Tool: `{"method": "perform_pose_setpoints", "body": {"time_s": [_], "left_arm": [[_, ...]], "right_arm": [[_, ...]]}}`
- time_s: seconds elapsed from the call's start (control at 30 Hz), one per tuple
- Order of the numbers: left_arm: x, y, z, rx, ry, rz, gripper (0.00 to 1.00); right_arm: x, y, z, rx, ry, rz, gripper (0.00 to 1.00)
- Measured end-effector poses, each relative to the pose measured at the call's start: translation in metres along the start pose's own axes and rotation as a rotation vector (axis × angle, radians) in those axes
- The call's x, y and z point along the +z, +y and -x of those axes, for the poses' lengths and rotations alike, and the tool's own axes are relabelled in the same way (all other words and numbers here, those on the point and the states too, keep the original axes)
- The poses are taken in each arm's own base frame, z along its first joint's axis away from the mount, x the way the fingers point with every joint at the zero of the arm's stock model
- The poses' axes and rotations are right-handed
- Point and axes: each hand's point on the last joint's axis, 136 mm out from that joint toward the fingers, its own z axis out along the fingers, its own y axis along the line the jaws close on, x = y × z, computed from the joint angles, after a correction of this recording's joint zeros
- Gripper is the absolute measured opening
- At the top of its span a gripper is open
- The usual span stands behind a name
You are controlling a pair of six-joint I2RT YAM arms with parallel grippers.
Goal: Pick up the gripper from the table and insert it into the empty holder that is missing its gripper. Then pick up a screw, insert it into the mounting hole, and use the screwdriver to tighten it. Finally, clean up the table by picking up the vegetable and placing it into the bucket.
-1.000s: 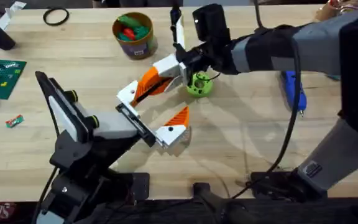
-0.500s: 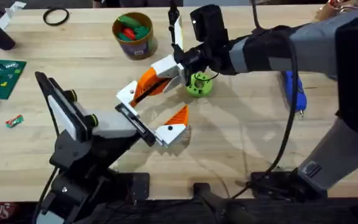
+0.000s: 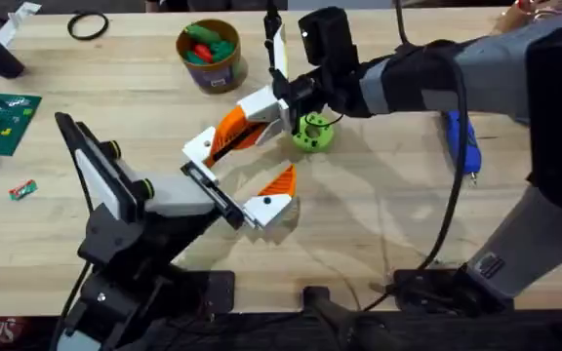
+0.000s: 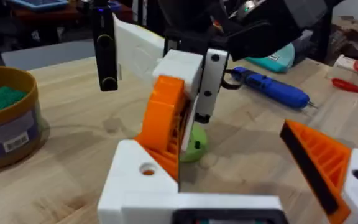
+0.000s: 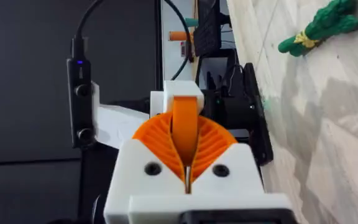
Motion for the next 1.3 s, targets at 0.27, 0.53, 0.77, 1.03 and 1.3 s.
{"method": "perform_pose_setpoints", "body": {"time_s": [0.27, 0.53, 0.77, 1.03, 1.3], "left_arm": [[0.000, 0.000, 0.000, 0.000, 0.000, 0.000, 0.988], [0.000, 0.000, 0.000, 0.000, 0.000, -0.002, 0.988], [0.000, 0.000, 0.000, 0.000, 0.000, 0.000, 0.988], [0.000, -0.001, 0.000, 0.000, 0.001, -0.003, 0.988], [0.000, -0.016, -0.002, 0.001, 0.009, -0.085, 0.988]], "right_arm": [[0.000, 0.000, 0.000, 0.000, 0.000, 0.000, 0.009], [0.003, 0.000, -0.002, 0.000, 0.008, 0.000, 0.147], [0.007, 0.000, -0.004, 0.000, 0.020, 0.000, 0.198], [0.015, 0.003, -0.011, 0.001, 0.056, 0.011, 0.339], [0.027, 0.004, -0.018, -0.007, 0.086, 0.011, 0.420]]}}
